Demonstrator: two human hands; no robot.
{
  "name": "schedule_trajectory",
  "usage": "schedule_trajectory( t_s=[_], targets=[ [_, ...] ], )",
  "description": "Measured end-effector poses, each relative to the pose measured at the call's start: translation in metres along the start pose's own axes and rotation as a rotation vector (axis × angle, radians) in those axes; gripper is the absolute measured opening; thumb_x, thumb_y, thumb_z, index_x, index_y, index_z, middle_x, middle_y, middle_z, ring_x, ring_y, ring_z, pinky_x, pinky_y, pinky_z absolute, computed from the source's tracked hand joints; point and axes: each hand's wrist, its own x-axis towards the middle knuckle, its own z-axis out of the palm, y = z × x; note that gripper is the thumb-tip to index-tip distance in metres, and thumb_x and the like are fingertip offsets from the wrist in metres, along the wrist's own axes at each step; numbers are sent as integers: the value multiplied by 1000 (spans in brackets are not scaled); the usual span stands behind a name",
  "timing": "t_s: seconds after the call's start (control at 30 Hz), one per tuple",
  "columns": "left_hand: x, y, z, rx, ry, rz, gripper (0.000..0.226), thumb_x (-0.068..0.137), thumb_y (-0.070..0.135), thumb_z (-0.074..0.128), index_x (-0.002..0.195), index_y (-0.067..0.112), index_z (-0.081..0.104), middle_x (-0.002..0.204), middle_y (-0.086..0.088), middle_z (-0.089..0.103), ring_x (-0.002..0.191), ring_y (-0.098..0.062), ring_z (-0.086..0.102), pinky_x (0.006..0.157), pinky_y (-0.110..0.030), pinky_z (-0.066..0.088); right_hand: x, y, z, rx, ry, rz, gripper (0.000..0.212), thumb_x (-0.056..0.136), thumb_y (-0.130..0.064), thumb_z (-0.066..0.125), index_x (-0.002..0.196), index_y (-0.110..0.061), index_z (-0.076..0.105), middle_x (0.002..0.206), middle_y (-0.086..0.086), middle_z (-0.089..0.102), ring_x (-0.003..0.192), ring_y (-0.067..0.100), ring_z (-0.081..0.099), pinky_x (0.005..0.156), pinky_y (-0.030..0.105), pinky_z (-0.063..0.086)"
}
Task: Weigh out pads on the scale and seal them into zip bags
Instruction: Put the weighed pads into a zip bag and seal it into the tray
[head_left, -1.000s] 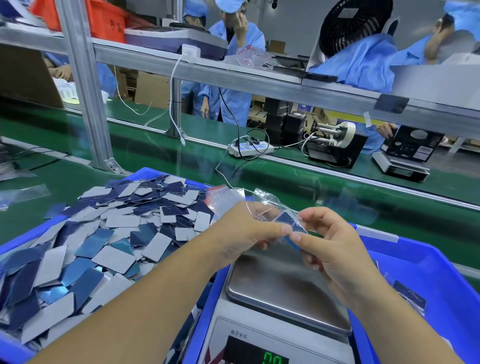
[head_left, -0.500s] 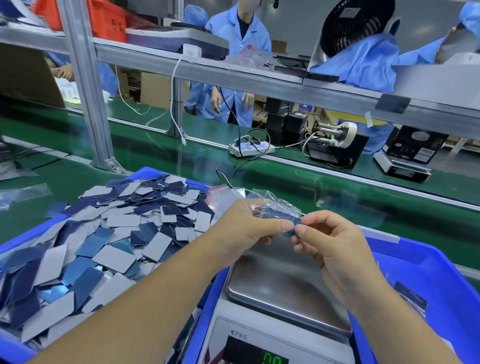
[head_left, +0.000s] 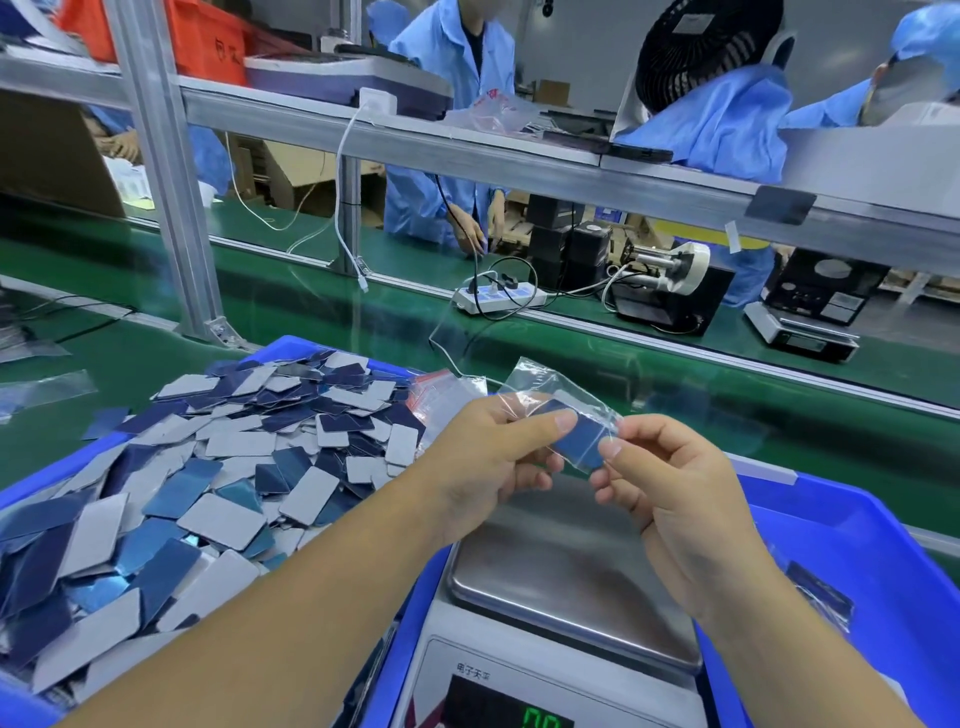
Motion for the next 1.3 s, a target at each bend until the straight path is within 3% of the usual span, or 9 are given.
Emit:
schedule_trajectory(
  t_s=[0.17, 0.3, 0.37, 0.6, 1.07, 1.23, 1.3],
  targets=[
    [0, -1, 2, -9, 69, 40, 23, 89, 17, 69, 111, 9, 67, 91, -8, 63, 60, -11, 57, 50, -20, 45, 0, 1, -1, -3, -3, 5, 15, 85, 9, 64, 85, -6, 62, 67, 4, 63, 53, 18, 60, 49, 24, 51],
    [0, 0, 0, -2, 28, 63, 8, 86, 15, 73, 93, 17, 70, 83, -5, 65, 61, -13, 59, 50, -20, 46, 1, 1, -1, -15, 0, -9, 14, 80, 6, 67, 85, -6, 62, 67, 2, 62, 54, 19, 60, 49, 24, 51],
    [-1, -2, 1, 45, 33, 92, 12, 87, 7, 74, 94, 18, 71, 78, -2, 67, 61, -12, 59, 51, -20, 46, 1, 2, -1, -16, 4, -13, 15, 80, 7, 67, 85, -6, 62, 67, 3, 61, 54, 19, 60, 49, 24, 51],
    [-2, -4, 2, 109, 55, 224, 32, 78, 18, 75, 104, 36, 76, 78, -2, 66, 54, -11, 50, 50, -21, 41, 0, 1, -1, -30, -32, 27, 12, 85, 8, 64, 88, -3, 62, 74, 9, 63, 56, 20, 61, 51, 25, 52],
    [1, -7, 1, 217, 59, 194, 30, 75, 21, 78, 104, 27, 73, 77, 0, 73, 56, -11, 60, 50, -20, 45, 1, 4, 0, -16, 17, -15, 11, 82, 5, 67, 87, -5, 66, 76, 9, 67, 58, 20, 64, 53, 24, 53],
    [2, -10, 2, 294, 91, 184, 43, 70, 33, 81, 110, 24, 67, 74, 2, 74, 54, -12, 62, 47, -18, 42, 1, 8, -2, -78, 45, -30, 13, 83, 6, 68, 95, 1, 70, 81, 17, 70, 65, 22, 66, 57, 25, 54],
    [2, -11, 3, 289, 96, 195, 41, 65, 39, 81, 103, 29, 70, 74, 2, 73, 55, -12, 62, 47, -18, 42, 1, 8, -2, -82, 45, -26, 13, 82, 5, 70, 92, -2, 72, 78, 17, 71, 64, 21, 66, 55, 24, 52]
  ],
)
